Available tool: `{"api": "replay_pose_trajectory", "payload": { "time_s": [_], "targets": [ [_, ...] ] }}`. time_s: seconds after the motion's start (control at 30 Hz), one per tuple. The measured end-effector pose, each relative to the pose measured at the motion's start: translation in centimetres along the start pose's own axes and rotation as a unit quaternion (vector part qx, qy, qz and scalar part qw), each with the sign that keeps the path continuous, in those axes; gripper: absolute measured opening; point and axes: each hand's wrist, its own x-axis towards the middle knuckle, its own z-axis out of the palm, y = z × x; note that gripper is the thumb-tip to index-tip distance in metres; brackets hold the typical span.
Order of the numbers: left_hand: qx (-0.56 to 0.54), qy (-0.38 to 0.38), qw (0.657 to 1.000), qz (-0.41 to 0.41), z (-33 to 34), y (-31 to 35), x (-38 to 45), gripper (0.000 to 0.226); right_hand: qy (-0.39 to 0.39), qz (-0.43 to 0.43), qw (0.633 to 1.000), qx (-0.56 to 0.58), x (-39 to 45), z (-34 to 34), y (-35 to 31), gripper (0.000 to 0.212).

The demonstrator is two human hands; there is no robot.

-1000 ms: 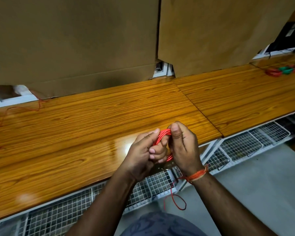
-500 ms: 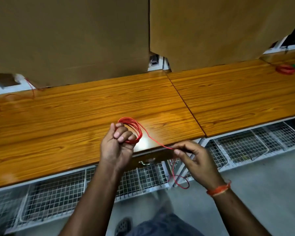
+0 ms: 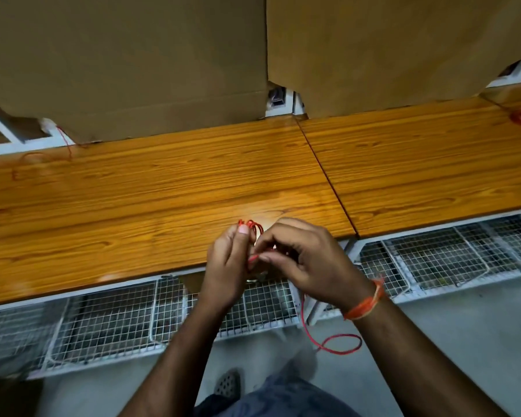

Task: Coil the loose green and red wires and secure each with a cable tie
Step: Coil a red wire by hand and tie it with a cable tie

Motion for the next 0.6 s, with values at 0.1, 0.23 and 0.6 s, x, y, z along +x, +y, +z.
{"api": "replay_pose_trajectory", "payload": {
  "time_s": [0.1, 0.23, 0.6],
  "targets": [
    [-0.068, -0.030, 0.996, -0.054, 0.1, 0.4, 0.5, 0.028, 0.028, 0.016, 0.999, -0.010, 0.8, -1.1, 0.7, 0.007],
    [-0.144, -0.079, 0.983, -0.078, 0.5, 0.5, 1.5, 0.043, 0.118, 0.061, 0.991, -0.017, 1.7, -1.2, 1.7, 0.011],
    [-0.305, -0.144, 0.938, -0.074, -0.2, 1.8, 3.1, 0.031, 0.154, 0.158, 0.975, 0.023, 2.9, 3.7, 2.3, 0.046]
  ]
}}
